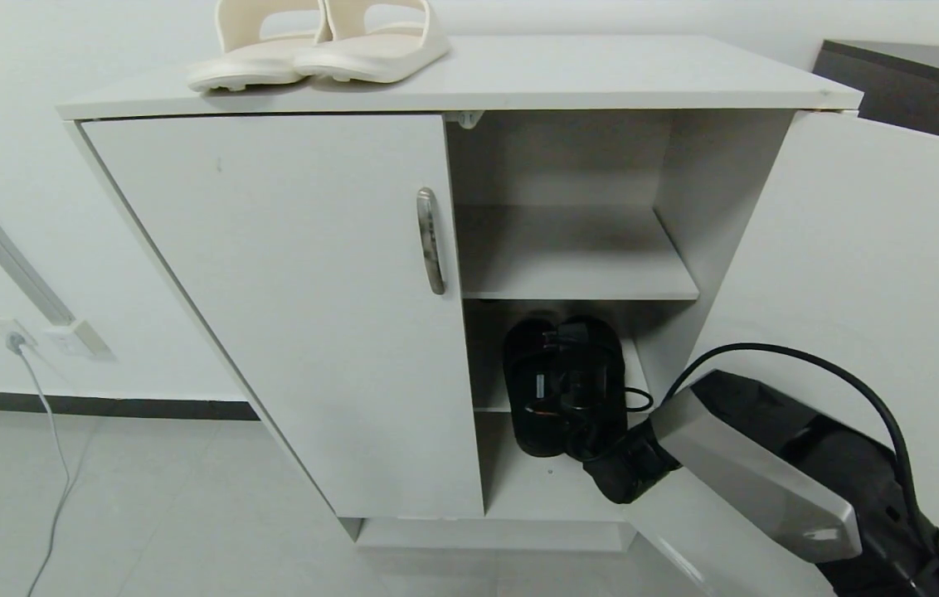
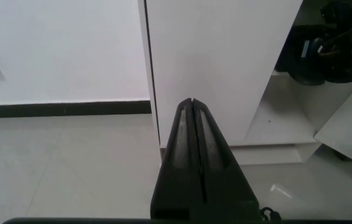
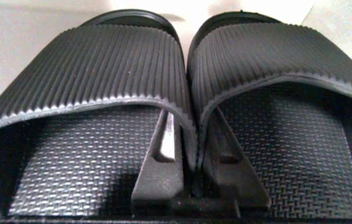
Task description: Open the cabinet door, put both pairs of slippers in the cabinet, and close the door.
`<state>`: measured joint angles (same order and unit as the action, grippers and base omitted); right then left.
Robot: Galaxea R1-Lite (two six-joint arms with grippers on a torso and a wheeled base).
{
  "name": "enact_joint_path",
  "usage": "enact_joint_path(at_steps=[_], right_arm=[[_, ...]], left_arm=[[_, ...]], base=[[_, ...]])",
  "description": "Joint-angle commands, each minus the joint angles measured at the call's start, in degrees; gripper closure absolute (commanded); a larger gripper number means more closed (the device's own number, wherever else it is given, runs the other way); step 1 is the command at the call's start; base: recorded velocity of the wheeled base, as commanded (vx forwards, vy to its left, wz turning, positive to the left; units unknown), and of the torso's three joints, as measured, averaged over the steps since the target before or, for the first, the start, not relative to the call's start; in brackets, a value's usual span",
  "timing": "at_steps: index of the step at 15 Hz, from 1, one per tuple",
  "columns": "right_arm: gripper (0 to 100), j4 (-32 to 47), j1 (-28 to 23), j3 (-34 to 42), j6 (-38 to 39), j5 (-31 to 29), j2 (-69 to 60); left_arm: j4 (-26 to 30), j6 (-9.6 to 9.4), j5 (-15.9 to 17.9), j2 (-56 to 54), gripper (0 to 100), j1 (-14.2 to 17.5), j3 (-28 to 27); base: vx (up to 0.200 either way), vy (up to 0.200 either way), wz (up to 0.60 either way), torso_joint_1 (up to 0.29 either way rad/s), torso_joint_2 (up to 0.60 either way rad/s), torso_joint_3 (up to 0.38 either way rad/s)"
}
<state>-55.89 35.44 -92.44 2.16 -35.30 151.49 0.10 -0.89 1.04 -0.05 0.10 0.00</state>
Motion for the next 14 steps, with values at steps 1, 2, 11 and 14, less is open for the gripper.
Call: enact_joint_path(at_steps=[1,2,11,14], right_arm=[[100,3.77,-1.16,-7.49,-0.05,-0.47,3.28],[100,5.44,-1.60,-10.57,-0.05,-0.56,4.43],[100,9.40,-3.53,-19.44,-0.93,-0.64,8.03],[100,9.84,-3.62,-19.88,-0.93,-0.64,8.56]], left_arm=[[-0.01,0.01,-0.07,0.05,100,-0.01,0.00],[-0.01,0.01,-0.86,0.05,100,-0.01,0.00],[-0.01,0.01,-1.56,0.05,100,-0.01,0.00],[-0.01,0.01,-1.56,0.05,100,-0.01,0.00]], base=[[0.000,0.000,0.00,0.000,0.00,0.000],[0.000,0.000,0.00,0.000,0.00,0.000],[0.000,0.000,0.00,0.000,0.00,0.000],[0.000,0.000,0.00,0.000,0.00,0.000]])
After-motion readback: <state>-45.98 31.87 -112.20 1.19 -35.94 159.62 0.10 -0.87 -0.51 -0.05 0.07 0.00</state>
